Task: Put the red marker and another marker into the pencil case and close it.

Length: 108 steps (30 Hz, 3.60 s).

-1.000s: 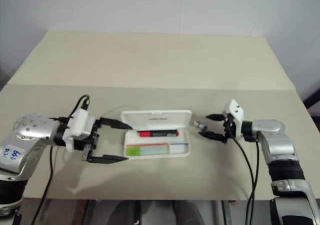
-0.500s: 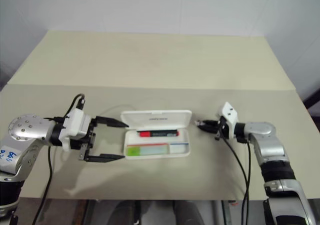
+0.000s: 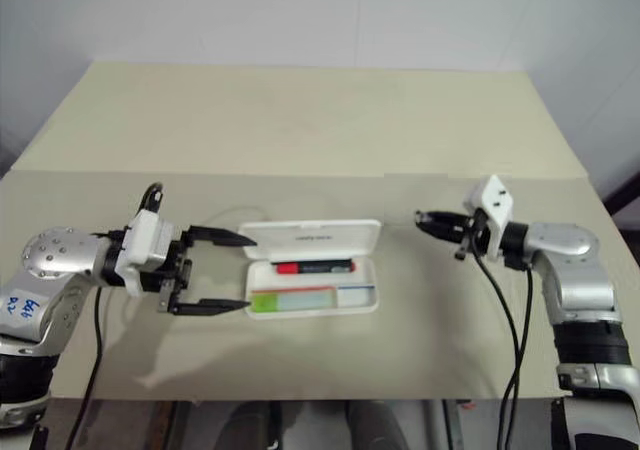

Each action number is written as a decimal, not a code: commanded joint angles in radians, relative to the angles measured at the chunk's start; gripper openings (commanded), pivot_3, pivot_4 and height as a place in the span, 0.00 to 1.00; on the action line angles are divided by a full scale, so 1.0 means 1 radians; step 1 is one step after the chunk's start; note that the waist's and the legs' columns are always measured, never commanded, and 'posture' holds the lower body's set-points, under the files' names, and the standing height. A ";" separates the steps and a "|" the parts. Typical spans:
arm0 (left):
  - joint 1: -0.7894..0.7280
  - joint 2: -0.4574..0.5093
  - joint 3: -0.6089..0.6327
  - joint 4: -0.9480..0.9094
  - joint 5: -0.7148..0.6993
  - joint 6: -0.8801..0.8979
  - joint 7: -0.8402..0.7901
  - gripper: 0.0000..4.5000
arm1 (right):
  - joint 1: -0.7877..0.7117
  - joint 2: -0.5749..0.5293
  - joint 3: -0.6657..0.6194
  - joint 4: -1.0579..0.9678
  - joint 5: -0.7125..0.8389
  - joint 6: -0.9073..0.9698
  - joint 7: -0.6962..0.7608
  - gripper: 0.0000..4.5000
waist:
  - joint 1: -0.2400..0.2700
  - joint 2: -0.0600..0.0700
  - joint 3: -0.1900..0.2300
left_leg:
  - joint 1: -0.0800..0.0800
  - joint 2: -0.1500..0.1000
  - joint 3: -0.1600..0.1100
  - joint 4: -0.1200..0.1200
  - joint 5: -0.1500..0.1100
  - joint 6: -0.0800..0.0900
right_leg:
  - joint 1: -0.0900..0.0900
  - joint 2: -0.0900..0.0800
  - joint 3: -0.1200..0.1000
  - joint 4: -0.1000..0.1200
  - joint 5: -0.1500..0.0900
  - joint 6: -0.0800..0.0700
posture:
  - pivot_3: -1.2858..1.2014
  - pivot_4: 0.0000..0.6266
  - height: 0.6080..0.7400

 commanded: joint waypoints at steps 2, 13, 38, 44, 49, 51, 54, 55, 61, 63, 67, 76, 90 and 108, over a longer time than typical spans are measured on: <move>-0.002 -0.003 0.026 0.029 -0.015 -0.042 -0.018 1.00 | -0.024 -0.019 -0.058 -0.217 0.145 0.121 0.001 0.09 | 0.001 0.000 0.000 | 0.000 0.000 0.000 -0.001 0.000 0.000 | 0.000 0.000 0.000 0.000 0.000 0.000 | 0.52 0.24 1.00; 0.011 -0.010 0.021 0.068 -0.004 -0.074 -0.015 1.00 | 0.128 -0.119 0.136 -0.543 0.170 0.233 0.109 0.09 | 0.011 0.000 0.000 | -0.001 0.000 0.000 -0.001 -0.001 0.000 | 0.000 -0.001 -0.001 -0.002 -0.001 -0.001 | 0.52 0.24 1.00; 0.056 -0.006 0.030 0.032 -0.002 -0.079 0.031 1.00 | 0.080 -0.012 0.332 -0.334 -0.046 0.068 0.137 0.53 | 0.008 0.000 0.000 | -0.001 0.001 0.000 -0.001 -0.001 0.000 | -0.001 0.000 -0.001 -0.001 -0.002 -0.002 | 0.52 0.24 1.00; 0.054 -0.012 0.027 0.034 0.000 -0.086 0.035 1.00 | 0.086 -0.022 0.304 -0.356 -0.017 0.078 0.155 0.99 | 0.008 0.000 0.000 | -0.001 0.001 0.000 -0.001 -0.001 0.000 | -0.001 0.000 -0.001 -0.001 -0.002 -0.002 | 0.52 0.24 1.00; 0.044 0.000 0.016 0.058 0.040 -0.059 0.079 1.00 | 0.127 -0.027 0.199 -0.433 0.160 0.130 0.205 0.99 | 0.010 0.000 0.000 | -0.001 0.001 -0.001 -0.001 -0.001 0.000 | -0.001 0.000 -0.002 -0.001 -0.002 -0.002 | 0.52 0.24 1.00; 0.040 -0.006 0.022 0.072 0.041 -0.079 0.075 1.00 | 0.152 -0.035 0.145 -0.458 0.236 0.166 0.213 0.99 | 0.010 0.000 0.000 | -0.001 0.001 -0.001 -0.001 -0.001 0.000 | -0.001 0.000 -0.002 -0.001 -0.002 -0.002 | 0.52 0.24 1.00; 0.017 -0.011 0.031 0.105 0.040 -0.100 0.065 1.00 | 0.216 -0.059 0.070 -0.463 0.306 0.166 0.261 0.99 | 0.011 0.000 0.000 | -0.001 0.001 -0.001 -0.001 -0.001 0.000 | 0.000 0.000 -0.002 -0.001 -0.002 -0.002 | 0.52 0.24 1.00; 0.010 -0.011 0.031 0.118 0.048 -0.105 0.071 1.00 | 0.230 -0.059 0.054 -0.460 0.319 0.158 0.270 0.99 | 0.012 0.000 0.000 | -0.001 0.001 -0.001 -0.001 -0.001 0.000 | 0.000 0.000 -0.002 -0.001 -0.002 -0.002 | 0.52 0.24 1.00; -0.060 -0.008 0.013 0.220 0.123 -0.104 0.136 0.96 | 0.254 -0.055 -0.007 -0.414 0.329 0.148 0.252 1.00 | 0.006 0.000 0.000 | -0.001 0.001 -0.001 0.000 -0.001 0.000 | 0.000 0.000 -0.002 -0.001 -0.001 -0.002 | 0.52 0.24 1.00; -0.092 -0.016 0.007 0.255 0.135 -0.106 0.145 0.87 | 0.251 -0.059 -0.022 -0.391 0.319 0.135 0.255 1.00 | 0.009 0.000 0.000 | -0.001 0.001 -0.001 0.000 -0.001 0.000 | 0.000 0.000 -0.002 -0.001 -0.001 -0.002 | 0.52 0.24 1.00; -0.171 -0.023 -0.017 0.361 0.193 -0.146 0.156 0.57 | 0.249 -0.063 -0.045 -0.359 0.304 0.114 0.248 1.00 | 0.010 0.000 0.000 | -0.001 0.001 -0.001 -0.001 -0.001 0.000 | 0.000 0.000 -0.002 -0.001 -0.001 -0.002 | 0.52 0.24 1.00; -0.320 -0.039 -0.066 0.551 0.236 -0.236 0.070 0.00 | 0.253 -0.052 -0.095 -0.349 0.322 0.104 0.218 1.00 | 0.012 0.000 0.000 | -0.001 0.000 -0.001 -0.001 -0.001 0.000 | -0.001 0.000 -0.002 -0.001 -0.001 -0.001 | 0.52 0.24 1.00; -0.650 -0.219 -0.166 1.069 0.334 -0.530 -0.156 0.00 | 0.239 -0.011 -0.202 -0.280 0.412 0.090 0.231 1.00 | 0.014 0.000 0.000 | -0.002 0.000 -0.001 0.000 -0.001 0.000 | -0.001 0.001 -0.002 -0.001 -0.001 0.000 | 0.52 0.24 1.00; -0.560 -0.239 -0.314 0.730 0.168 -0.374 -0.354 0.00 | 0.329 -0.095 -0.276 -0.251 0.390 0.046 0.298 1.00 | 0.011 0.000 0.000 | -0.002 0.000 -0.001 0.000 -0.001 0.000 | -0.001 0.001 -0.001 0.000 -0.001 0.001 | 0.52 0.24 1.00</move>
